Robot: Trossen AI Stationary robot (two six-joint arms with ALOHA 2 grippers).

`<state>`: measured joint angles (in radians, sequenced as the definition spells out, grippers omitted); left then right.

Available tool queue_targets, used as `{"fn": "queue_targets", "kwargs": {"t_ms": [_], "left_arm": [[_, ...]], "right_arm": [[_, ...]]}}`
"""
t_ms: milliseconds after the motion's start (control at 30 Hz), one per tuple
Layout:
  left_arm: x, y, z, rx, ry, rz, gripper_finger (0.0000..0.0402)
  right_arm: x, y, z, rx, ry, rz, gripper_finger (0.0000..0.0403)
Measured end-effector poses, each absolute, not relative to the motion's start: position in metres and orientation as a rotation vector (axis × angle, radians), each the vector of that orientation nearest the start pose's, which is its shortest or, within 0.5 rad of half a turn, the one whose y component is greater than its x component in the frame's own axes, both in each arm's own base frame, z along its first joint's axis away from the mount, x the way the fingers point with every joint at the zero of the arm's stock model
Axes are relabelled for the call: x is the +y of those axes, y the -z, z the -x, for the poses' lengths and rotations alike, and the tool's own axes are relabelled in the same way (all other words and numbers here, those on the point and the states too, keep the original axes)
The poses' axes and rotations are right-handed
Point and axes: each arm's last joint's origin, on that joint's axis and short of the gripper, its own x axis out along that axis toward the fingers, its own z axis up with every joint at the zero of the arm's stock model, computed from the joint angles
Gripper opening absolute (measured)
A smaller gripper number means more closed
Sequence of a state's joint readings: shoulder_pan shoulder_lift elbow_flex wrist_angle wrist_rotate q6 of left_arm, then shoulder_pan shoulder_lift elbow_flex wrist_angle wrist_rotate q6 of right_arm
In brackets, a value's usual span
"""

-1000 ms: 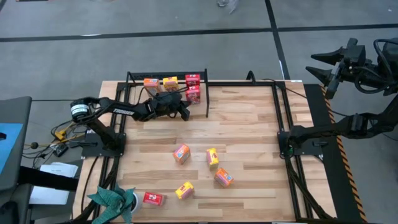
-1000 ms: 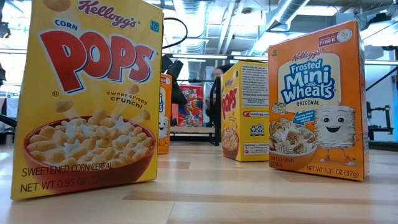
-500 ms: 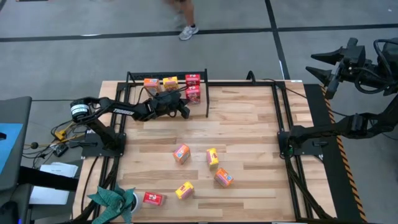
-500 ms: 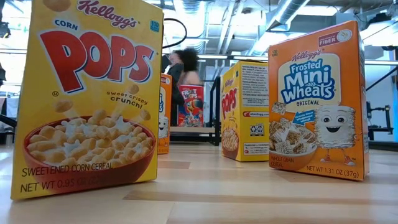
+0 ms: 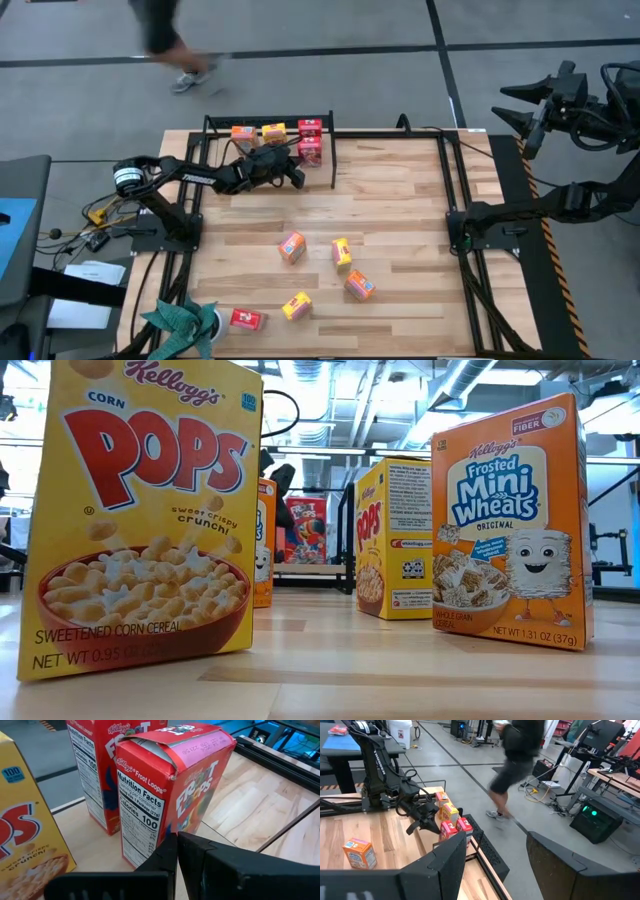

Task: Stack cereal on shelf
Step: Put the top red cereal box on the shelf aligned with the other red cereal box, then put the top yellow cereal box on the shelf aligned with the other yellow cereal box

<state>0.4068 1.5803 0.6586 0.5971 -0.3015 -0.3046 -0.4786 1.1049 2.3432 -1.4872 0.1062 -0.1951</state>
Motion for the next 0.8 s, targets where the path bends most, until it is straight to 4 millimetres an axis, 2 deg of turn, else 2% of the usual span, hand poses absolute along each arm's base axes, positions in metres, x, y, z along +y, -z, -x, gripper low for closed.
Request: {"fn": "queue_targets", "kwargs": {"t_ms": [367, 667, 800], "left_arm": [[0.13, -0.179, -0.281, 0.218, -0.726, 0.313, 0.0], [0.121, -0.178, -0.286, 0.225, -0.575, 0.394, 0.0], [0.111, -0.191, -0.285, 0.201, -0.42, 0.445, 0.0]], "right_arm": [[-0.011, -0.567, -0.015, 0.303, 0.556, 0.139, 0.0232], [-0.011, -0.567, -0.015, 0.303, 0.556, 0.139, 0.0232], [-0.011, -0.567, -0.015, 0.303, 0.556, 0.139, 0.0232]]}}
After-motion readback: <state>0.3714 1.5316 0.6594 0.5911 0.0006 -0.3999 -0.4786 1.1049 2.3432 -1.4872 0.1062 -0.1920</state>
